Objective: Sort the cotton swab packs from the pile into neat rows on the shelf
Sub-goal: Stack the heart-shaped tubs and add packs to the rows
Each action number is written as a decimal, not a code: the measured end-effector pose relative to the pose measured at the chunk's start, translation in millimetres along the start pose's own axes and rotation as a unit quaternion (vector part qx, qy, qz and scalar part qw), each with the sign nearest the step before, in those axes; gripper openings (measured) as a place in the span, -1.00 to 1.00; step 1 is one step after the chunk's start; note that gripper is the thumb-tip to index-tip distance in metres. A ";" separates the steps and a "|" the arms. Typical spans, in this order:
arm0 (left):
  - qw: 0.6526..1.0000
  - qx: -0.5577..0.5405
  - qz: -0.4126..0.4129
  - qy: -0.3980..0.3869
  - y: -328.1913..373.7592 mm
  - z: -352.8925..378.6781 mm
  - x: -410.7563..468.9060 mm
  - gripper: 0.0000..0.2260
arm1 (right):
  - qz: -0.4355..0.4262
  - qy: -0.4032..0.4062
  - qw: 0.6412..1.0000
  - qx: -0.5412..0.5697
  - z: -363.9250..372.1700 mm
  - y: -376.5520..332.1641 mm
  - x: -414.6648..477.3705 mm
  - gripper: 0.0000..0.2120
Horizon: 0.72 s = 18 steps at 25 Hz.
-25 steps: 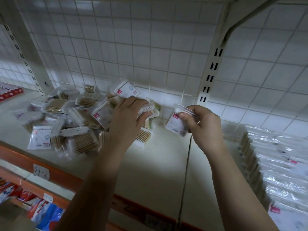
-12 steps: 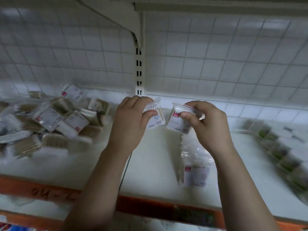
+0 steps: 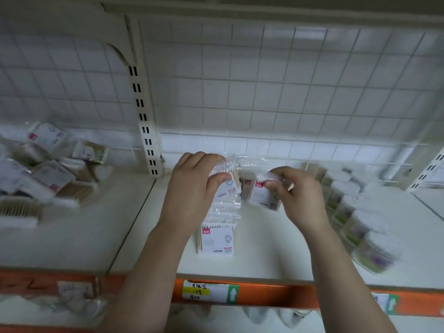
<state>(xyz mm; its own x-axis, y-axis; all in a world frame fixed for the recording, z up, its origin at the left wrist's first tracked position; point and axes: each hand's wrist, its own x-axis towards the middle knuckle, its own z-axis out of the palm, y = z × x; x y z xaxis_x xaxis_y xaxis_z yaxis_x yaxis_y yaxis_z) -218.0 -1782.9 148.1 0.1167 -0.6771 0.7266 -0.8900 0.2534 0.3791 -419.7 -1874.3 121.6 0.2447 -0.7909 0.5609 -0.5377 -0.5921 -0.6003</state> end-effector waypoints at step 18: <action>0.999 0.033 -0.017 0.013 -1.9 -2.3 -6.0 -0.67 | 0.004 -0.060 0.998 -0.008 47.9 42.6 18.1 -0.79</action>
<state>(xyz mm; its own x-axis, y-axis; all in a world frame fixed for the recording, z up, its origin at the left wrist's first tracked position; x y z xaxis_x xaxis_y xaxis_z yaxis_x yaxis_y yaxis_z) -216.0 -1777.7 144.3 0.1578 -0.6662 0.7289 -0.9125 0.1838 0.3655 -399.5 -1921.3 78.9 0.3346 -0.8094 0.4827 -0.5522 -0.5835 -0.5955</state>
